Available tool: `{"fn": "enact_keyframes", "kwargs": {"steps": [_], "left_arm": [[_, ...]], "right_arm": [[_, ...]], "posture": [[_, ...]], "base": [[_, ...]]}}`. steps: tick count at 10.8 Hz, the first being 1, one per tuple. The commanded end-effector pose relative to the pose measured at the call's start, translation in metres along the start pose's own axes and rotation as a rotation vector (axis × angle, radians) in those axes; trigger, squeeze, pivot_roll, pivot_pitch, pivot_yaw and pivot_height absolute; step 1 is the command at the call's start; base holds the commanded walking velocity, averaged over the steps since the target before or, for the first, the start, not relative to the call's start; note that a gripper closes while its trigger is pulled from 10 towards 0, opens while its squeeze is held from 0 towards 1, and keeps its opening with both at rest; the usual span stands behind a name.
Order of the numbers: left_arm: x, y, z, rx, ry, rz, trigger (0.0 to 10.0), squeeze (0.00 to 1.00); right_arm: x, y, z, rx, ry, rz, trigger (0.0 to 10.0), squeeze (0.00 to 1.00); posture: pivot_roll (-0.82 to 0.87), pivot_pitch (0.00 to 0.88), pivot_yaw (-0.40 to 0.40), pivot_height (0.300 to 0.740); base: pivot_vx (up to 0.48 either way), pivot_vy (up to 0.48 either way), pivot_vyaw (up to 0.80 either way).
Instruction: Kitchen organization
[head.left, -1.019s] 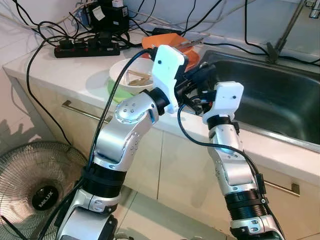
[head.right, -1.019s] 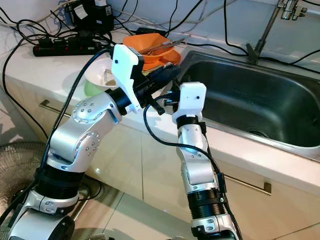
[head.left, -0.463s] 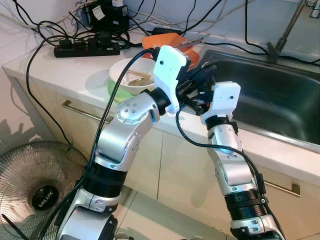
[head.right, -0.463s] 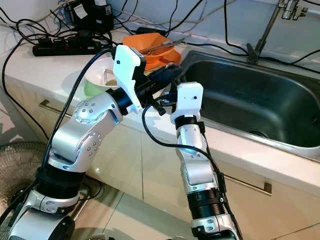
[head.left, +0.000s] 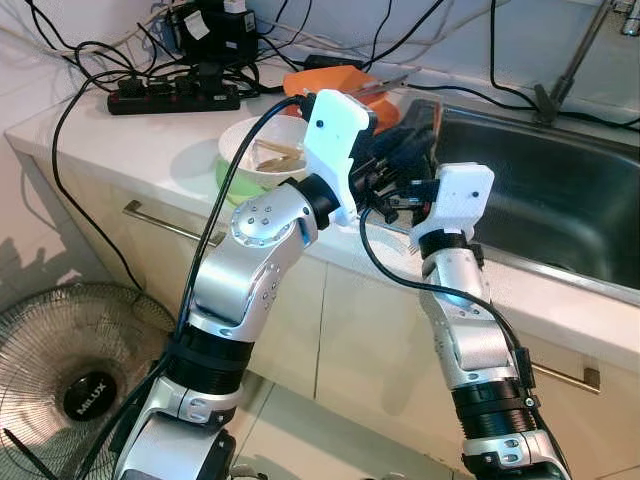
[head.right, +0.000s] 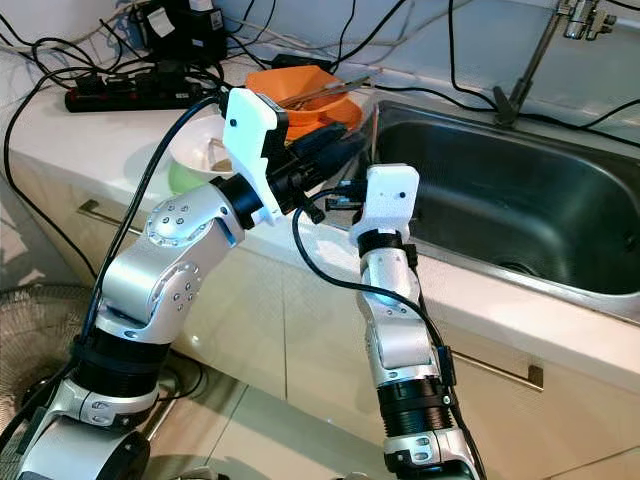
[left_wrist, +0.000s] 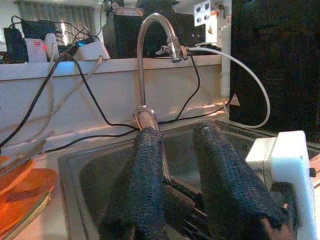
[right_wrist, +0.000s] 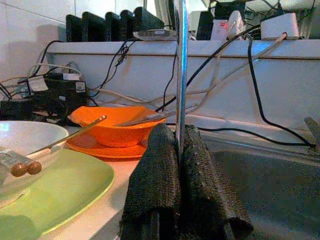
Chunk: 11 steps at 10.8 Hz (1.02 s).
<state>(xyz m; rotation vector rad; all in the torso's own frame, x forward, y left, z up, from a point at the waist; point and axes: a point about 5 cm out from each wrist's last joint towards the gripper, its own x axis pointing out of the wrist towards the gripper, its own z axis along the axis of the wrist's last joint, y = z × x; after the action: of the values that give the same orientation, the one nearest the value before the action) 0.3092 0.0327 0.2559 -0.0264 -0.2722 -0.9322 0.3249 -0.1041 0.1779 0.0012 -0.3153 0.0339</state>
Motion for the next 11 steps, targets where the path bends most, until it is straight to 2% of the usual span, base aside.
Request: {"fn": "enact_keyframes", "kwargs": {"steps": [1,3,4,6,7,8,9,11], "left_arm": [[0.001,0.000,0.001,0.000,-0.003,-0.001,10.0,1.00],[-0.001,0.004,0.003,0.020,-0.016,0.031,10.0,1.00],[-0.005,0.007,0.005,0.040,-0.016,0.049,10.0,0.00],[-0.018,0.014,0.000,0.054,0.032,0.069,10.0,0.00],[-0.028,0.016,-0.008,0.058,0.075,0.079,10.0,0.00],[-0.034,0.016,-0.015,0.060,0.110,0.082,10.0,0.00],[-0.047,0.014,-0.032,0.064,0.213,0.063,10.0,0.00],[-0.058,0.012,-0.050,0.051,0.307,0.060,10.0,0.00]], "right_arm": [[0.002,-0.002,0.007,0.011,-0.029,-0.014,0.0,0.00],[0.007,-0.007,0.008,0.006,-0.034,-0.027,0.0,0.00],[0.014,-0.016,0.009,-0.006,-0.037,-0.059,0.0,0.00],[0.032,-0.038,0.013,-0.013,-0.022,-0.123,0.0,0.00],[0.044,-0.050,0.012,-0.043,0.024,-0.157,2.9,0.00],[0.051,-0.055,0.012,-0.063,0.046,-0.163,10.0,0.00],[0.064,-0.061,0.013,-0.054,0.063,-0.170,10.0,0.00],[0.075,-0.067,0.007,-0.020,0.118,-0.188,10.0,0.00]], "posture": [[0.05,0.022,-0.010,0.740],[0.06,0.021,-0.015,0.740],[0.06,0.020,-0.017,0.740],[0.07,0.018,-0.031,0.740],[0.08,0.018,-0.038,0.740],[0.08,0.017,-0.045,0.740],[0.08,0.019,-0.055,0.740],[0.09,0.020,-0.069,0.740]], "base": [[0.000,0.000,0.00],[0.000,0.000,0.00],[0.000,0.000,0.00],[0.000,0.000,0.00],[0.000,0.000,0.00],[0.000,0.000,0.00],[0.000,0.000,0.00],[0.000,0.000,0.00]]}}
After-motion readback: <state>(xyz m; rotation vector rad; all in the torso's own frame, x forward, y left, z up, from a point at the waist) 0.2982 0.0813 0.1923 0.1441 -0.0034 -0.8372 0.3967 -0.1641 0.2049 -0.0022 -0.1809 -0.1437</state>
